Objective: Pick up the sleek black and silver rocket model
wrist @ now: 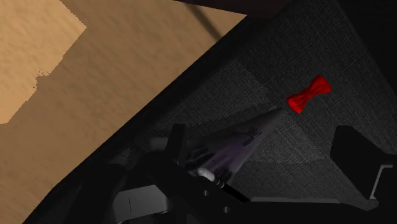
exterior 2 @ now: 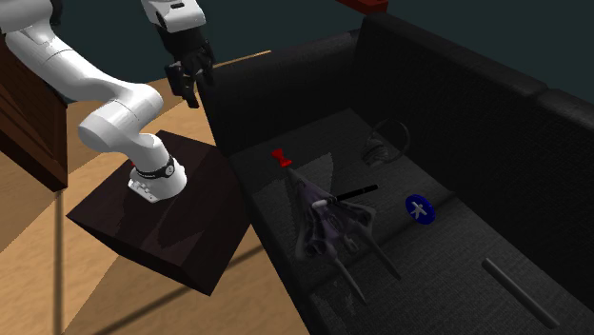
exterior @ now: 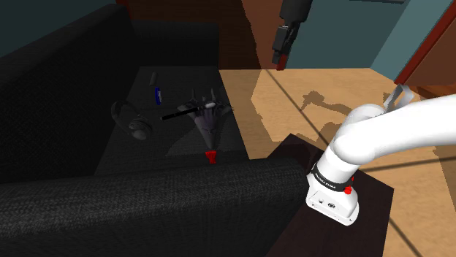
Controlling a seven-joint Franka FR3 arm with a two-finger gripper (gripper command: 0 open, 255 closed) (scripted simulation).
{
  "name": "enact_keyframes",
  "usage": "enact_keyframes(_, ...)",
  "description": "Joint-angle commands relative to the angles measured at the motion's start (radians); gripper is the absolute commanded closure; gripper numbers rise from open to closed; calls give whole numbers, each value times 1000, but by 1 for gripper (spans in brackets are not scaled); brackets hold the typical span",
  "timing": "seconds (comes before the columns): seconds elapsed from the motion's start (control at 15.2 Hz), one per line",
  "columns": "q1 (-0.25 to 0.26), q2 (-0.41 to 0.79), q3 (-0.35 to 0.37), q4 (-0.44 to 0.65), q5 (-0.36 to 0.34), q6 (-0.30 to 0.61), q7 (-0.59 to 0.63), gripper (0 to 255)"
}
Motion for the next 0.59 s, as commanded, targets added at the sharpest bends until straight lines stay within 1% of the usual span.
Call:
enact_keyframes(0.0,0,0,0,0,0,0,0,0)
enact_keyframes(0.53,23,278,31,42,-67,193,-89,0)
